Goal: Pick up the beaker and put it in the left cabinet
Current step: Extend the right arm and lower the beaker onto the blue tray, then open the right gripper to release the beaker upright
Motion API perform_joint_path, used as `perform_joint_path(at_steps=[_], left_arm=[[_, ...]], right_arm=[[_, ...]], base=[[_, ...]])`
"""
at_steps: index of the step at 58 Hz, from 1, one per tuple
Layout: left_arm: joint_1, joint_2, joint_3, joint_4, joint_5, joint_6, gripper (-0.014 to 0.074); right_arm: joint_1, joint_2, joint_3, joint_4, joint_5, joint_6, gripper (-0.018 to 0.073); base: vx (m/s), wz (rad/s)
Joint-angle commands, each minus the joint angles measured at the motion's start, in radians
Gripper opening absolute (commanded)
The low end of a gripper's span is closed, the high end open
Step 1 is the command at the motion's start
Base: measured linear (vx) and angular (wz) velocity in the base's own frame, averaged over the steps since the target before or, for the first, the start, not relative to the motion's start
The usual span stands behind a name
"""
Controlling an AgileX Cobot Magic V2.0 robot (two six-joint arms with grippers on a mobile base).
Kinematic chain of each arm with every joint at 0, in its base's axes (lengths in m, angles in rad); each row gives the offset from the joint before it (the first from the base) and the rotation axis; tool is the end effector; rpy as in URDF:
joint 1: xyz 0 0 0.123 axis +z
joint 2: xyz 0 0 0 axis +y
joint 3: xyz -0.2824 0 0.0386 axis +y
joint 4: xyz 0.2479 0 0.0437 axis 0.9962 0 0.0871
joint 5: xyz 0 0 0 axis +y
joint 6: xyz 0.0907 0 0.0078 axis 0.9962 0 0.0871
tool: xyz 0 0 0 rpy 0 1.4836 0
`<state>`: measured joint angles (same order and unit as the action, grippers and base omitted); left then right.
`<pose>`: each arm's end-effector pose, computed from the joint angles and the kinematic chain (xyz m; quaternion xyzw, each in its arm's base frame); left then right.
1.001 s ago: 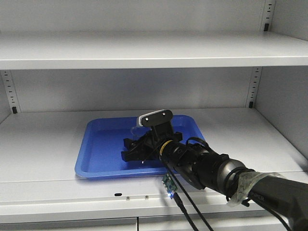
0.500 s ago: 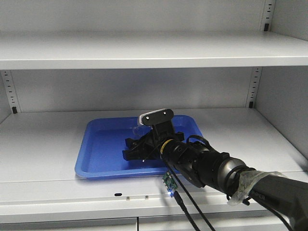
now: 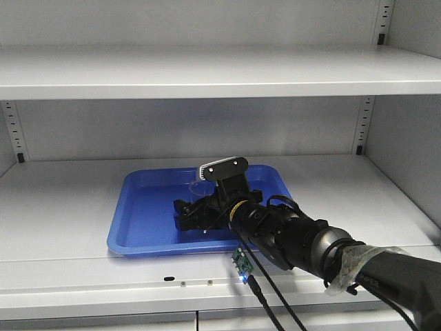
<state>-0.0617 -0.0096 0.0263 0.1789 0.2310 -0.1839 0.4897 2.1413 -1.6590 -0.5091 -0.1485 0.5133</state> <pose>0.0558 0.0003 0.1841 0.0066 0.7603 -0.0077 0.6495 0.4492 0.2468 0.2397 -0.2103 0.7658 0.1775 0.5812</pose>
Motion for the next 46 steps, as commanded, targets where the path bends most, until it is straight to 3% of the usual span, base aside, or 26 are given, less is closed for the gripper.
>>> perform_joint_path(at_steps=[1,15,31,46], left_arm=[[-0.001,-0.018,-0.009,-0.005,-0.077,-0.003,0.0004],[-0.001,-0.018,-0.009,-0.005,-0.077,-0.003,0.0004],[-0.001,-0.018,-0.009,-0.005,-0.077,-0.003,0.0004],[-0.001,-0.018,-0.009,-0.005,-0.077,-0.003,0.0004]], right_arm=[[-0.001,-0.094,-0.030,-0.001,-0.045,-0.002,0.0668],[-0.001,-0.164,-0.027,-0.003,0.080,-0.003,0.0620],[0.000,-0.232,-0.027,-0.003,0.114,-0.003,0.0587],[0.000,-0.285,-0.027,0.073,0.290,-0.003,0.0587]], base=[[0.00,0.00],[0.00,0.00],[0.00,0.00],[0.00,0.00]])
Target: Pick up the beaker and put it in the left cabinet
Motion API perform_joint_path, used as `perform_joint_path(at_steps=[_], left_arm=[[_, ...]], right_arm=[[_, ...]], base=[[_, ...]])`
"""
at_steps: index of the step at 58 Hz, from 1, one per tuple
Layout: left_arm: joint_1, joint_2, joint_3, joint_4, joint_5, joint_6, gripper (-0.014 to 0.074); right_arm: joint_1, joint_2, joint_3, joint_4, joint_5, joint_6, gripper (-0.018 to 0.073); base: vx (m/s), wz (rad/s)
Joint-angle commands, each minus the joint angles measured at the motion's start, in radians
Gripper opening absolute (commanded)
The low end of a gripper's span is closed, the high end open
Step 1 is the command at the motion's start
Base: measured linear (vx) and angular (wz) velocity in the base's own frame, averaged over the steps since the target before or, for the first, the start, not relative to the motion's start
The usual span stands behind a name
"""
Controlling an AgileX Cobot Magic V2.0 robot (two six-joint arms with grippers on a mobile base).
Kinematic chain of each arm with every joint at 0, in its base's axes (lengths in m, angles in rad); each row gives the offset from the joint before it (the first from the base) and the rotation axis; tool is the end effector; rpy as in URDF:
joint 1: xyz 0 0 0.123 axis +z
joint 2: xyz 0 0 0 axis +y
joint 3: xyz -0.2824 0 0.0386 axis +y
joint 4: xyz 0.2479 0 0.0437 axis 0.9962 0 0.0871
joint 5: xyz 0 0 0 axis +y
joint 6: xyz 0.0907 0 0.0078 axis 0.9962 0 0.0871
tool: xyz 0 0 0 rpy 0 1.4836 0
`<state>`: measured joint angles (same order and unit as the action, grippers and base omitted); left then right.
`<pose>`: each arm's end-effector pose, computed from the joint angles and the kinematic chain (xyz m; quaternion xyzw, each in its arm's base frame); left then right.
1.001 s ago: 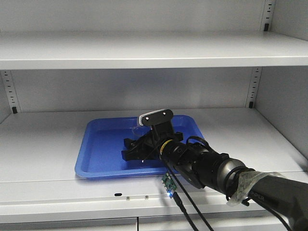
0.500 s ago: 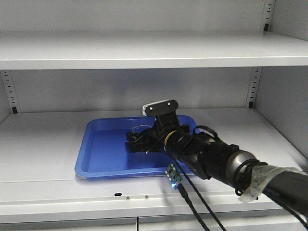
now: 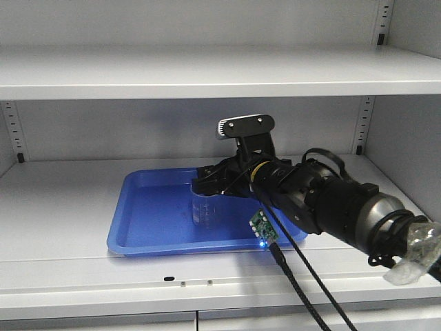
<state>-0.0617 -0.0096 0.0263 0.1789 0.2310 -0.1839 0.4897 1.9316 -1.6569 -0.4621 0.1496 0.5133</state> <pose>0.0558 0.0003 0.1841 0.0066 0.7603 -0.0077 0.6495 0.4198 0.2168 0.3196 -0.1556 0.7959 0.1314 0.5701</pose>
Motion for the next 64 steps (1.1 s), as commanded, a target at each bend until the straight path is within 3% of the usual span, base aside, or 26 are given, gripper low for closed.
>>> perform_joint_path(at_steps=[1,15,23,32,43,64], left_arm=[[-0.001,-0.018,-0.009,-0.005,-0.077,-0.003,0.0004],[-0.001,-0.018,-0.009,-0.005,-0.077,-0.003,0.0004],[-0.001,-0.018,-0.009,-0.005,-0.077,-0.003,0.0004],[-0.001,-0.018,-0.009,-0.005,-0.077,-0.003,0.0004],[-0.001,-0.018,-0.009,-0.005,-0.077,-0.003,0.0004],[-0.001,-0.018,-0.009,-0.005,-0.077,-0.003,0.0004]], right_arm=[[0.000,-0.078,-0.029,0.030,-0.003,-0.003,0.0587],[0.000,-0.101,-0.029,0.057,0.209,-0.032,0.0573],[0.000,-0.099,-0.029,0.058,0.324,-0.144,0.0558],[0.000,-0.113,-0.029,0.130,0.265,-0.220,0.0550],[0.000,-0.169,-0.006,0.202,0.252,-0.230,0.0550],[0.000,-0.588,0.565,0.199,-0.019,-0.224,0.0550]], base=[[0.00,0.00],[0.00,0.00],[0.00,0.00],[0.00,0.00],[0.00,0.00],[0.00,0.00]])
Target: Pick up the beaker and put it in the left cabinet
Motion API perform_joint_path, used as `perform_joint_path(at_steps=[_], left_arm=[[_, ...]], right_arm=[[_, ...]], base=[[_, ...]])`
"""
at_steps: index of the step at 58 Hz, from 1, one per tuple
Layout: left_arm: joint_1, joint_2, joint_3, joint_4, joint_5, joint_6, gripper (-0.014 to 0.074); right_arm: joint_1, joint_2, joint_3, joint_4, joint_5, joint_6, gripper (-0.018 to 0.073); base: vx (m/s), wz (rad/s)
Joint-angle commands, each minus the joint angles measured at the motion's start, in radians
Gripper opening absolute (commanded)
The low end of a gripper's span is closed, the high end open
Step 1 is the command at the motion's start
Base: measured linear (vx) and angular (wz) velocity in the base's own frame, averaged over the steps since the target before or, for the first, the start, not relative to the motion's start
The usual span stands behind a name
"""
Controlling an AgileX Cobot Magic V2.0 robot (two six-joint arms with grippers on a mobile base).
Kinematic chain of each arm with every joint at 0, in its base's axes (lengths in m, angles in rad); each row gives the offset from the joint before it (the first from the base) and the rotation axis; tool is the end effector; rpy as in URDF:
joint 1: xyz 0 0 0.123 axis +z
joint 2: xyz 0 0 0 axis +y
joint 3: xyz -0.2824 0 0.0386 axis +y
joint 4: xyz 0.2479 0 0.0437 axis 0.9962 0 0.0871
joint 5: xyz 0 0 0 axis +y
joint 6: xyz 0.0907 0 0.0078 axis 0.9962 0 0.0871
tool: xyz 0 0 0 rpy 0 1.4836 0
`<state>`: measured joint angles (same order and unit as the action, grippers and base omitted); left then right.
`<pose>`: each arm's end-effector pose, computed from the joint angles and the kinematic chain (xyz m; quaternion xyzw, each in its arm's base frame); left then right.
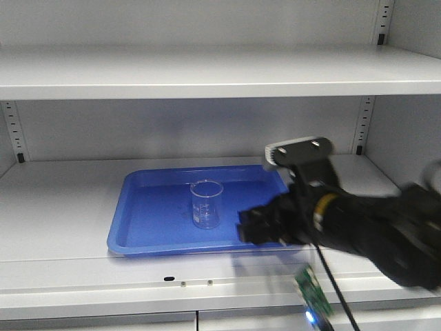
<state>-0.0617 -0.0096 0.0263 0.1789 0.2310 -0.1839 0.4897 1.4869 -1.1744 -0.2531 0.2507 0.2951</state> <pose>0.0558 0.0003 0.1841 0.0066 0.7603 -0.0077 0.6495 0.3073 0.1573 0.3319 -0.1700 0.8345 0.1139 0.5116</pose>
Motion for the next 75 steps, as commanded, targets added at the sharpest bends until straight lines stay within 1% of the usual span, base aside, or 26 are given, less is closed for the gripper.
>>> perform_joint_path(at_steps=[1,7,12,25,63,69,75], left_arm=[[-0.001,-0.018,-0.009,-0.005,-0.077,-0.003,0.0004],[-0.001,-0.018,-0.009,-0.005,-0.077,-0.003,0.0004],[-0.001,-0.018,-0.009,-0.005,-0.077,-0.003,0.0004],[-0.001,-0.018,-0.009,-0.005,-0.077,-0.003,0.0004],[-0.001,-0.018,-0.009,-0.005,-0.077,-0.003,0.0004],[-0.001,-0.018,-0.009,-0.005,-0.077,-0.003,0.0004],[-0.001,-0.018,-0.009,-0.005,-0.077,-0.003,0.0004]], right_arm=[[0.000,-0.162,0.110,-0.010,-0.121,-0.005,0.0550],[-0.001,-0.278,0.220,-0.010,-0.128,-0.005,0.0550],[-0.001,-0.348,0.277,-0.010,-0.130,-0.005,0.0550],[-0.001,-0.440,0.359,-0.010,-0.129,-0.005,0.0550],[-0.002,-0.461,0.372,-0.025,-0.089,-0.005,0.0550],[-0.003,-0.506,0.372,-0.025,-0.043,-0.005,0.0540],[-0.004,-0.574,0.391,-0.025,0.017,-0.005,0.0510]], base=[[0.00,0.00],[0.00,0.00],[0.00,0.00],[0.00,0.00],[0.00,0.00],[0.00,0.00],[0.00,0.00]])
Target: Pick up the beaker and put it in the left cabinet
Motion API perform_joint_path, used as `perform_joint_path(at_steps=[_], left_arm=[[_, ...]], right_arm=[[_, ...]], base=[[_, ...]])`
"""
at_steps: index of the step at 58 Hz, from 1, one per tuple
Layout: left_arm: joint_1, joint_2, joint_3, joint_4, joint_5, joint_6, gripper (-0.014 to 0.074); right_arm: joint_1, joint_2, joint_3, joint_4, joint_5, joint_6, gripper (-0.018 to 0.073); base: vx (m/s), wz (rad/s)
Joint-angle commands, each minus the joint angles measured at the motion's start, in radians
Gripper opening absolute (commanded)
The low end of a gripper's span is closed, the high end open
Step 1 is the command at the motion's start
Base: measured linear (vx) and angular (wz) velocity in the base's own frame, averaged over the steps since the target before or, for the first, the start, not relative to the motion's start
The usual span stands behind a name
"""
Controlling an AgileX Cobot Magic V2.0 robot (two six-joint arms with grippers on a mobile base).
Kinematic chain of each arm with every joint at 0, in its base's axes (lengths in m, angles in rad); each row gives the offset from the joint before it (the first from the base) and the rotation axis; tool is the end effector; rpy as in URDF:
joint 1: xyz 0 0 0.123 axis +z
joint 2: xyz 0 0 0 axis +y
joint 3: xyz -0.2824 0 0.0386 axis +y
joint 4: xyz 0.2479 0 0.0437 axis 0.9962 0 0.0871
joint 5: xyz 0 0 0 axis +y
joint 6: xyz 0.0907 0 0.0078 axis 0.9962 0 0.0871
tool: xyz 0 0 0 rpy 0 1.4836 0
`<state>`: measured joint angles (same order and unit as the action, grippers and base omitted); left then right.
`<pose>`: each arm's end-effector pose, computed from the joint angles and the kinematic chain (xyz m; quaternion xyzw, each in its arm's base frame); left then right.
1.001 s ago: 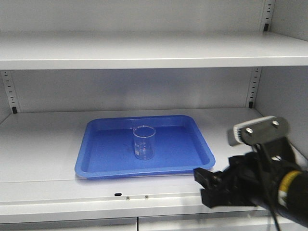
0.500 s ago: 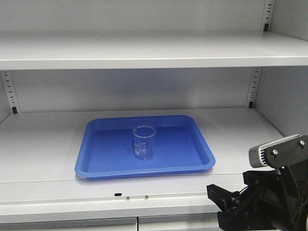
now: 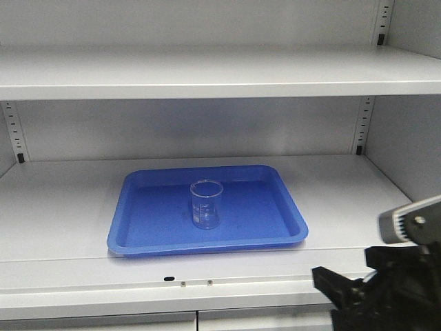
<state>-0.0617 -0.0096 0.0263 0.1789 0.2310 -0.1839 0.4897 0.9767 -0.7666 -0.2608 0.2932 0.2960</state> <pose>0.0558 0.0003 0.1841 0.0066 0.7603 -0.0077 0.6495 0.1875 0.0922 0.3336 -0.1637 0.8188 0.1153 0.5380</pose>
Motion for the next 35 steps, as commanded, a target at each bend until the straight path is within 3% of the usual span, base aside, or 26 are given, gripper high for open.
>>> perform_joint_path(at_steps=[1,18,35], left_arm=[[-0.001,-0.018,-0.009,-0.005,-0.077,-0.003,0.0004],[-0.001,-0.018,-0.009,-0.005,-0.077,-0.003,0.0004],[-0.001,-0.018,-0.009,-0.005,-0.077,-0.003,0.0004]], right_arm=[[-0.004,-0.073,-0.010,-0.016,-0.021,-0.006,0.0505],[-0.143,-0.338,0.280,0.168,-0.057,-0.006,0.0392],[-0.264,-0.656,0.564,0.169,-0.101,-0.006,0.0235]], base=[[0.00,0.00],[0.00,0.00],[0.00,0.00]])
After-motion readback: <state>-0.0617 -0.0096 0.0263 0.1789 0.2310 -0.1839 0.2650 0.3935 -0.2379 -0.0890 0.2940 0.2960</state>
